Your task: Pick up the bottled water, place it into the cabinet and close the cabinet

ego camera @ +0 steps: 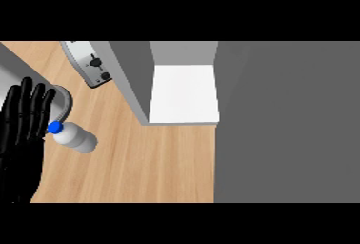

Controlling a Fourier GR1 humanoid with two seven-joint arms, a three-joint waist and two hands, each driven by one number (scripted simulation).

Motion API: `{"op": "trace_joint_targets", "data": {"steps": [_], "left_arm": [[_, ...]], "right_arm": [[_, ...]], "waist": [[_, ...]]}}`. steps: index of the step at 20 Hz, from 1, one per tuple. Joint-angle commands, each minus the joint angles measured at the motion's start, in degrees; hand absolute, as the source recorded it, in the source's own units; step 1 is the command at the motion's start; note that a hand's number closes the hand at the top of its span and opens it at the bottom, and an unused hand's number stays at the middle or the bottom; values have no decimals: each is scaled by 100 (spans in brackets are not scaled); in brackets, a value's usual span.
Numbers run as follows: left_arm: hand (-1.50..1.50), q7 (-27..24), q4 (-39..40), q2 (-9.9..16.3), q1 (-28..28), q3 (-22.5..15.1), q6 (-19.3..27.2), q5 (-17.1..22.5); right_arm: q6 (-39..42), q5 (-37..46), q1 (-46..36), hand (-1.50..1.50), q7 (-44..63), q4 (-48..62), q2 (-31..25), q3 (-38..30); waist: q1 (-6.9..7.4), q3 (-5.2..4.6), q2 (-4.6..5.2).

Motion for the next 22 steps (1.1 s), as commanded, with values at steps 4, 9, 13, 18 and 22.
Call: {"op": "trace_joint_targets", "data": {"steps": [4, 9, 13, 18, 22], "left_arm": [[-150, 215, 52, -325, -173, 955, 1349, -729], [-150, 809, 378, -564, -306, 1419, 3126, -389], [-150, 1923, -580, -569, -208, 639, 3873, -1217], [-150, 3045, -1306, -572, -126, -78, 4178, -2503], [-150, 3814, -1632, -572, -221, -473, 4149, -3338]], "right_arm": [[315, -378, 421, -150, -241, -130, 54, 78], [894, -1140, 865, -150, 396, -604, 178, 916], [700, -1088, 1032, -150, 1130, -1557, 145, 1149], [470, -544, 1508, -150, 1483, -2321, 346, 1951], [198, -306, 924, -150, 2127, -2451, 427, 2002]], "waist": [[102, 97, 45], [48, 84, 38], [56, 92, 14], [67, 92, 20], [94, 89, 36]]}}
